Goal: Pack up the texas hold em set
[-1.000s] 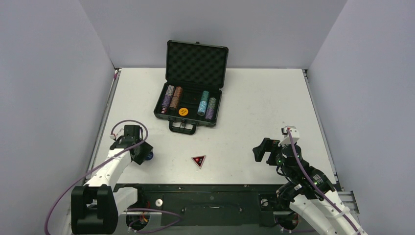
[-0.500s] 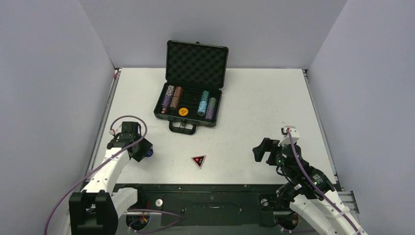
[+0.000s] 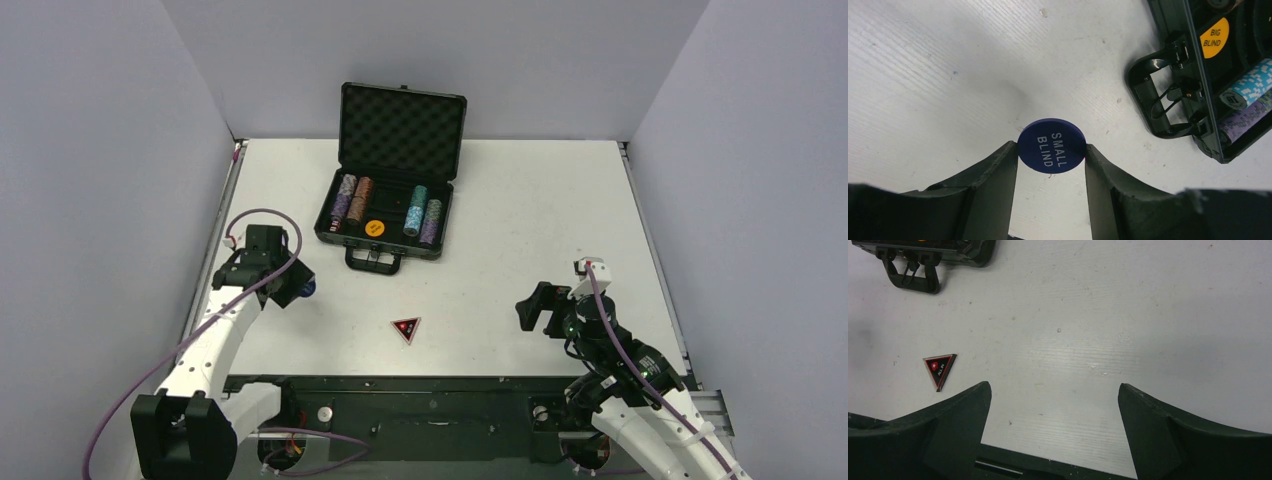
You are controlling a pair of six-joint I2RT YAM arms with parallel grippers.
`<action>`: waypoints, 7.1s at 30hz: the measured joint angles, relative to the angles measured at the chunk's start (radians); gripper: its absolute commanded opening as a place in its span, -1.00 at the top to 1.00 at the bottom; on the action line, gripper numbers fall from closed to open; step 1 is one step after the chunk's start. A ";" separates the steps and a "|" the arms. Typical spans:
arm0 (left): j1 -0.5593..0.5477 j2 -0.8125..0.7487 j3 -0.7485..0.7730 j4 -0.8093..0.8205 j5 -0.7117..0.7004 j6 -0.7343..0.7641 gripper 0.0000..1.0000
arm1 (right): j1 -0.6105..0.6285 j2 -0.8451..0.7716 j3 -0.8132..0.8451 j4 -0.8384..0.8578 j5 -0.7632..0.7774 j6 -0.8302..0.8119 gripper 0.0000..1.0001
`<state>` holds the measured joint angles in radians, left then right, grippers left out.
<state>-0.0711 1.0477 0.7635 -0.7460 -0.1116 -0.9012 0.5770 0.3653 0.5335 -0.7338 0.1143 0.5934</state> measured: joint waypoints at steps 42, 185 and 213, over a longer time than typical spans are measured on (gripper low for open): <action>-0.312 0.788 0.827 -0.056 0.023 -0.003 0.49 | 0.000 -0.009 0.007 -0.047 0.100 0.055 -0.86; -0.997 0.196 0.106 0.103 -0.142 0.197 -0.45 | 0.014 0.335 0.395 -0.254 -0.079 0.164 -0.72; -0.980 0.455 0.152 0.185 -0.182 0.286 -0.64 | 0.014 0.337 0.382 -0.274 -0.051 0.058 -0.71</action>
<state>-1.0515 1.5032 0.9157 -0.5610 -0.2939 -0.6151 0.5907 0.7021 0.9154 -1.0080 0.0628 0.6514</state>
